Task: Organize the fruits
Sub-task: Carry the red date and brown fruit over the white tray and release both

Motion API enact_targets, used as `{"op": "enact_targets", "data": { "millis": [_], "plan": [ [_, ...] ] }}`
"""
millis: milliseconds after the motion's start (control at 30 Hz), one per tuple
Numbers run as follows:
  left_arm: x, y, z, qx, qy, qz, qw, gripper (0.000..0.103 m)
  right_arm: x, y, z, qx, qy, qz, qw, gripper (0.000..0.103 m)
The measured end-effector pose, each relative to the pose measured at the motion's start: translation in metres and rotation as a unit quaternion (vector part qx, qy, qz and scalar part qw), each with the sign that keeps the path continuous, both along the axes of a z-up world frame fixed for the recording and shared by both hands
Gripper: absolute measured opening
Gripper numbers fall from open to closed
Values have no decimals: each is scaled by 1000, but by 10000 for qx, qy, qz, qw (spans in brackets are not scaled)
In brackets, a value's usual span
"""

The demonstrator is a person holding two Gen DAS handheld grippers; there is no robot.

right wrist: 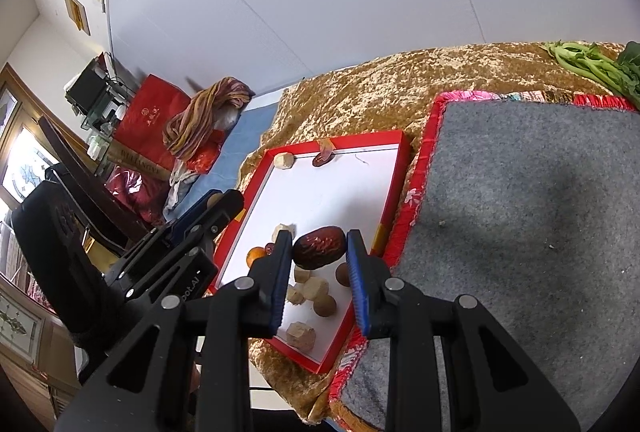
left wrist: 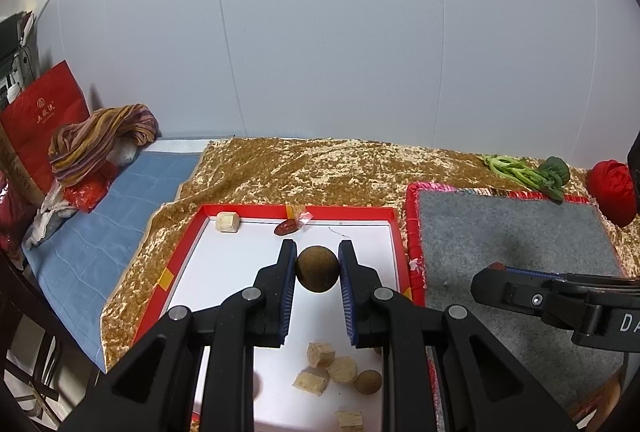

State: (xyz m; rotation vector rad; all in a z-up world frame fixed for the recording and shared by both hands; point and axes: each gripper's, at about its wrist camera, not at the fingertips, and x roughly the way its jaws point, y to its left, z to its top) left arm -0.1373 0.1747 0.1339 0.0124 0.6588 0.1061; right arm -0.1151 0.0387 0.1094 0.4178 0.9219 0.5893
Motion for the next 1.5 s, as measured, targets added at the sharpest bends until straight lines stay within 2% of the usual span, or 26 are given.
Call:
{"op": "enact_targets", "data": {
  "millis": [467, 1500],
  "plan": [
    [2, 8, -4, 0, 72, -45, 10000, 20, -1, 2, -2, -6, 19, 8, 10000, 29],
    [3, 22, -7, 68, 191, 24, 9998, 20, 11, 19, -14, -148, 116, 397, 9990, 29]
  ]
}}
